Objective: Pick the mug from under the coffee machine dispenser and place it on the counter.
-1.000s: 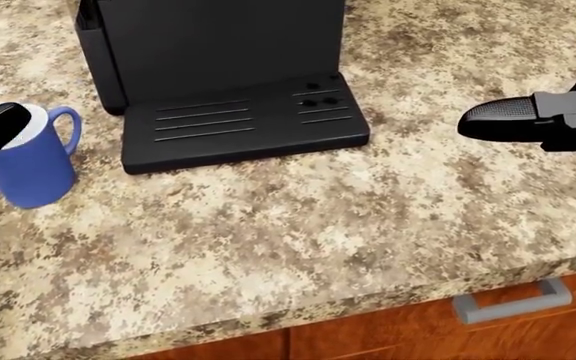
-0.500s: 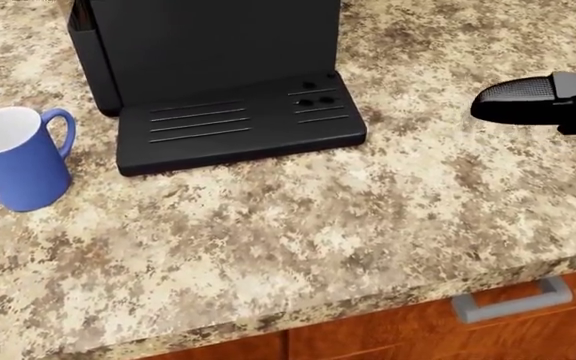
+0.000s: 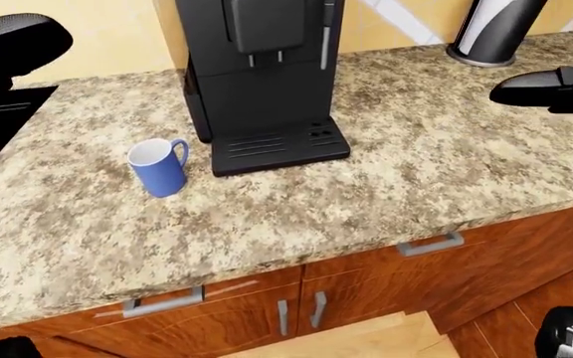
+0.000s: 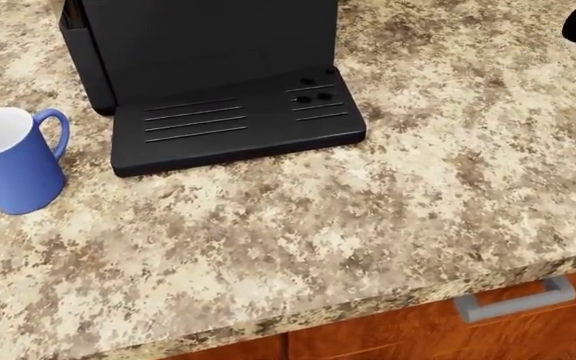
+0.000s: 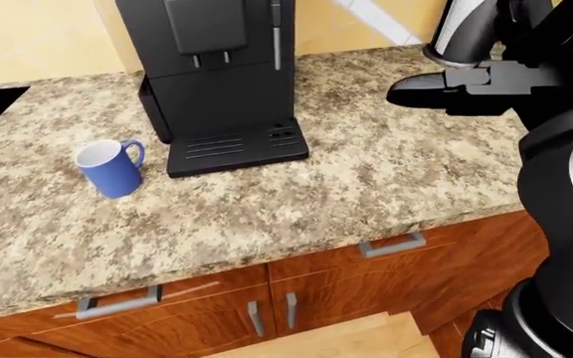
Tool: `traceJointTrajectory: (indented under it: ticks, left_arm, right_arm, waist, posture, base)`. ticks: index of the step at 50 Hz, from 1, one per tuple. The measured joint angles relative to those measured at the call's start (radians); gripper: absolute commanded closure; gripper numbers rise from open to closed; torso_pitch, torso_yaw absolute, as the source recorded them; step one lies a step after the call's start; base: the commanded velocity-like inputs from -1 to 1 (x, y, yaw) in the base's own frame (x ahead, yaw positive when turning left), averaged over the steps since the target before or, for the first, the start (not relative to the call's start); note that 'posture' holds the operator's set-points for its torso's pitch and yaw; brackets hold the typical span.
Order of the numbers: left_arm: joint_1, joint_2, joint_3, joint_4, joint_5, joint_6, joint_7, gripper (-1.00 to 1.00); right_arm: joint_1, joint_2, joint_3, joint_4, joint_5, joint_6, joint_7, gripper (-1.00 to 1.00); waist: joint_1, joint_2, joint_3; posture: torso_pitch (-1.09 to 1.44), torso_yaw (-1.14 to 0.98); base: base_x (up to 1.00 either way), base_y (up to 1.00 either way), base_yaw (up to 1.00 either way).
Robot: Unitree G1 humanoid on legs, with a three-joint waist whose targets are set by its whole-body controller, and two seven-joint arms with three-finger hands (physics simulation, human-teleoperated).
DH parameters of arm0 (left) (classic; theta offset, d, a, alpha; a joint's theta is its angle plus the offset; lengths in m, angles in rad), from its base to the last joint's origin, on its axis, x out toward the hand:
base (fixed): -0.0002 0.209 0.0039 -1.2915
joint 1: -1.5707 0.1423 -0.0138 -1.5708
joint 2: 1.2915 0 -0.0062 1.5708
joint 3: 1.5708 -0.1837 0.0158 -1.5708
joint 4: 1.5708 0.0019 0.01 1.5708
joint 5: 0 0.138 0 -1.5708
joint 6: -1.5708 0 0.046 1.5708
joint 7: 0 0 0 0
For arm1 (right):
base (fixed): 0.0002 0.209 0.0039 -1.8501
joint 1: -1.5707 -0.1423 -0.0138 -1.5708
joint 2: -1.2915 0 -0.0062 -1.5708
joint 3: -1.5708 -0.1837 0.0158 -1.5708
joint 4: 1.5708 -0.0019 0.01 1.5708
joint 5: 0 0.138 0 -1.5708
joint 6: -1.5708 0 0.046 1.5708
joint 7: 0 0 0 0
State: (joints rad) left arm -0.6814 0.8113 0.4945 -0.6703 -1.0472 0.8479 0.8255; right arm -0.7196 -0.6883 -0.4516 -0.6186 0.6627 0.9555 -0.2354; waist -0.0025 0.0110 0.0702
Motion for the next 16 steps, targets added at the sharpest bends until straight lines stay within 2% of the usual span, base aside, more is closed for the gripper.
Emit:
traceJointTrajectory:
  ticks: [9, 16]
  left_arm:
    - [0.008, 0.061, -0.013, -0.003, -0.073, -0.033, 0.038, -1.00]
    - [-0.025, 0.172, -0.001, -0.013, -0.117, -0.028, 0.037, -1.00]
  right_arm:
    - [0.005, -0.035, 0.007, 0.004, 0.057, -0.020, -0.038, -1.00]
    - [-0.003, -0.060, 0.006, 0.004, 0.094, -0.017, -0.058, -1.00]
  waist:
    - [-0.001, 0.000, 0.006]
    - [-0.002, 0.000, 0.011]
  posture:
    - [0.00, 0.00]
    - [0.00, 0.00]
  base:
    - [0.00, 0.00, 0.00]
    - [0.00, 0.00, 0.00]
